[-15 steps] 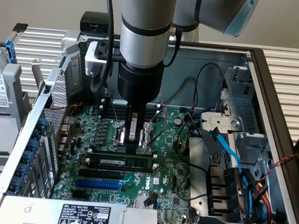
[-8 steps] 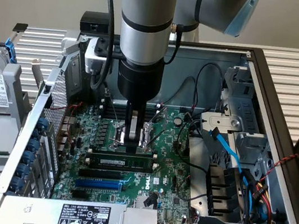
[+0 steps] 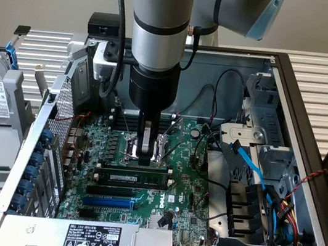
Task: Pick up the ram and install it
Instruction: 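Press down the ram until it locks into place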
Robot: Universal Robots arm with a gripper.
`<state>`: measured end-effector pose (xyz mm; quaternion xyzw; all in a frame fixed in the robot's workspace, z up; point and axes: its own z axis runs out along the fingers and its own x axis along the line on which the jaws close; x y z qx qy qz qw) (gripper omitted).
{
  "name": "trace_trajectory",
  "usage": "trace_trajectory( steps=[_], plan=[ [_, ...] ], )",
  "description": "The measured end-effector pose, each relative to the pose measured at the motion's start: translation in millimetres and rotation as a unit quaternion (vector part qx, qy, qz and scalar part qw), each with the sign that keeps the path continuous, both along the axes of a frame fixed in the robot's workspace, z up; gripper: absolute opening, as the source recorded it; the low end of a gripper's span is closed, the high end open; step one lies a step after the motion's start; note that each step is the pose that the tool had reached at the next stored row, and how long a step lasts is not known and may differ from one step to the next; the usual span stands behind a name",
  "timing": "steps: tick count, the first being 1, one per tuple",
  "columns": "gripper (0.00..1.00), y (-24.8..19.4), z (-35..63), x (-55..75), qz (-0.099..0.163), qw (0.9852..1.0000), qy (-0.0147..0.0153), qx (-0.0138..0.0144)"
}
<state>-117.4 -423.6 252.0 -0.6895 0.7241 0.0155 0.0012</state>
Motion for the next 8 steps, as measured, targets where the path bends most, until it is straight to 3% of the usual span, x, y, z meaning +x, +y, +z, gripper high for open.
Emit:
trace_trajectory(
  steps=[1,8],
  plan=[
    [0.11,0.0,0.1,0.0,0.000,1.0000,0.0000,0.0000],
    [0.11,0.0,0.4,0.7,0.000,1.0000,0.0001,-0.0001]
  ],
)
